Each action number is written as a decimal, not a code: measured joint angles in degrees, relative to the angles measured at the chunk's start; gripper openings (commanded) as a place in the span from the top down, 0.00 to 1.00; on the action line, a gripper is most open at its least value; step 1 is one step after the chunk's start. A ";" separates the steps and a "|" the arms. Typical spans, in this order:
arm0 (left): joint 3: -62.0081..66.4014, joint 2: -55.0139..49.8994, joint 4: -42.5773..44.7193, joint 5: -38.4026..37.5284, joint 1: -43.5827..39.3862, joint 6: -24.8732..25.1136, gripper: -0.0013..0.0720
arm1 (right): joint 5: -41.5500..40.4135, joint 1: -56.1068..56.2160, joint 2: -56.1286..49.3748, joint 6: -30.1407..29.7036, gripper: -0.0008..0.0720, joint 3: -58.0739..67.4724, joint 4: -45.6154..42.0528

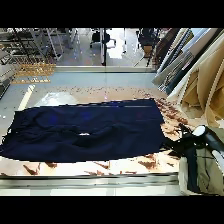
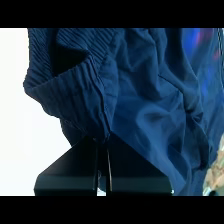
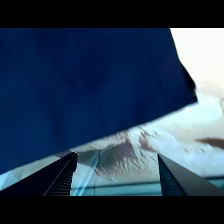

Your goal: Fold the clothes and pants, and hang the long-sleeved shirts on hangers.

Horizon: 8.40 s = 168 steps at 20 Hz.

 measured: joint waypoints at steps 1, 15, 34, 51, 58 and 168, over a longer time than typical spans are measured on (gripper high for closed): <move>-0.24 0.00 -0.39 0.09 0.02 0.00 0.97 | 0.66 -1.73 1.22 0.00 0.21 -0.76 -0.15; -0.83 0.00 -2.12 0.33 0.02 0.04 0.97 | -9.14 -7.15 -3.56 0.00 0.97 -2.62 5.57; 19.54 10.38 -1.75 18.03 -20.00 -24.39 0.97 | -21.79 7.85 -14.56 -1.18 0.98 39.36 -2.93; 22.27 -2.25 5.01 23.50 -26.56 -23.47 0.09 | -6.43 7.28 -38.47 -1.75 0.29 60.02 -1.99; 22.38 -2.49 19.78 11.52 -25.57 -28.61 0.09 | 0.37 4.24 -32.50 -2.03 0.03 40.46 9.14; -1.81 5.22 13.38 15.58 -84.26 -19.54 0.97 | -5.38 16.90 -19.96 -31.28 0.98 13.35 21.94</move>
